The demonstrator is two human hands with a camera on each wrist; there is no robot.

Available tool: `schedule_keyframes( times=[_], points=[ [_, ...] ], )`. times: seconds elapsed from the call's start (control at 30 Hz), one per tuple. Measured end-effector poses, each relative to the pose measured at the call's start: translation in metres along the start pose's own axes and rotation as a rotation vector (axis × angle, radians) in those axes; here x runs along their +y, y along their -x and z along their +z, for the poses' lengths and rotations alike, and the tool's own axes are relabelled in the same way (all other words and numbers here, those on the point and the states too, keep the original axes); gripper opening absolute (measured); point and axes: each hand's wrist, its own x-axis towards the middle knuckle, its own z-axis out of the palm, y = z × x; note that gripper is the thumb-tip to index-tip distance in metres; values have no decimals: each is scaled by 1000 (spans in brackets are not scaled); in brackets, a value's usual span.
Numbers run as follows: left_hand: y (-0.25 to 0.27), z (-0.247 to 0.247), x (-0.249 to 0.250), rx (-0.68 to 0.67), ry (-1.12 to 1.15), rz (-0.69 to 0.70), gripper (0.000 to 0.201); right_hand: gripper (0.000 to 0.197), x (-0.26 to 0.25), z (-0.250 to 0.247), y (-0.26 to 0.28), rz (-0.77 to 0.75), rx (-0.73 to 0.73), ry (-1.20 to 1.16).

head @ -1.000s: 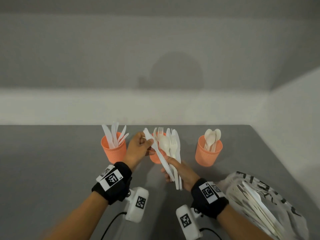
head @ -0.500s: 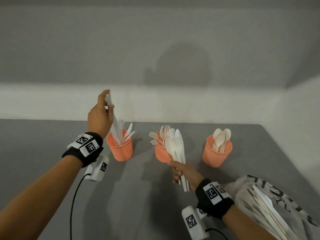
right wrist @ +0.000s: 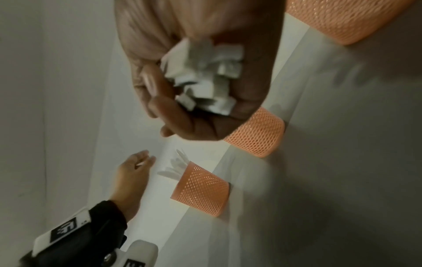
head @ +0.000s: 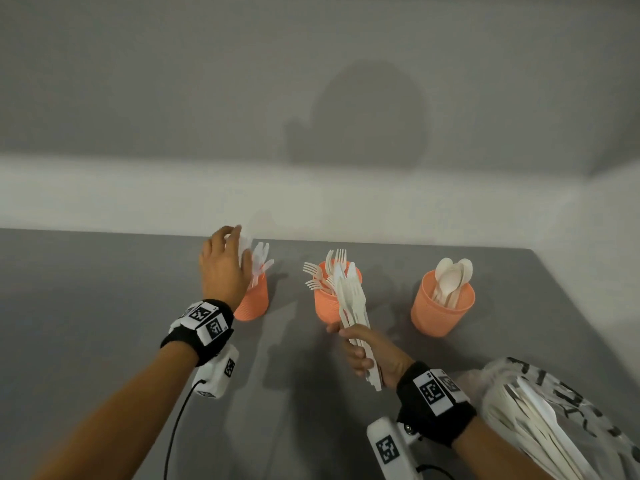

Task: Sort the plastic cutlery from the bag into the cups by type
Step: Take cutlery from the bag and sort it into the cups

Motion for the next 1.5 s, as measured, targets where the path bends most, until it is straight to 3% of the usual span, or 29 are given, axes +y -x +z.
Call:
schedule_keyframes(
  times=[0.07,0.1,0.17,0.27,0.33,0.4,0.5,0.63,0.7,0.8,1.0,1.13,1.3,1.4,1.5],
  points=[
    [8,-10,29,59,257,-31,37,15,1,1,0,3,-76,-64],
    [14,-15,45,-1,442,-95,35,21,2,1,1,10,-115,-97],
    [30,-20,74,-273,726,-255,43,31,5,5,0,20,-185,-137],
    [55,-19,97,-752,1087,-414,75,31,6,12,3,30,-276,-163],
    [67,-18,106,-960,1316,-467,72,25,6,16,8,30,-327,-169],
    [72,-20,117,-1028,1444,-592,51,21,5,16,13,58,-363,-173],
    [70,-12,128,-998,1398,-580,35,16,1,13,17,88,-317,-138],
    [64,-7,146,-750,1253,-534,25,18,2,12,12,-39,-50,-34],
    [64,-5,150,-682,1211,-508,28,8,4,13,12,-65,12,-54],
    [65,-4,149,-675,1176,-491,39,9,4,10,15,-66,28,-28],
    [49,-4,131,-579,1116,-583,31,12,3,0,15,-189,94,129],
    [42,-5,122,-611,1021,-532,27,14,1,-2,15,-183,99,160],
    [38,-10,116,-658,1090,-517,14,23,0,-5,14,-120,74,114],
    [37,-12,116,-579,1107,-571,5,20,0,-6,14,-103,59,105],
    [33,-13,112,-489,1102,-606,8,17,-1,-6,14,-91,51,96]
  ],
)
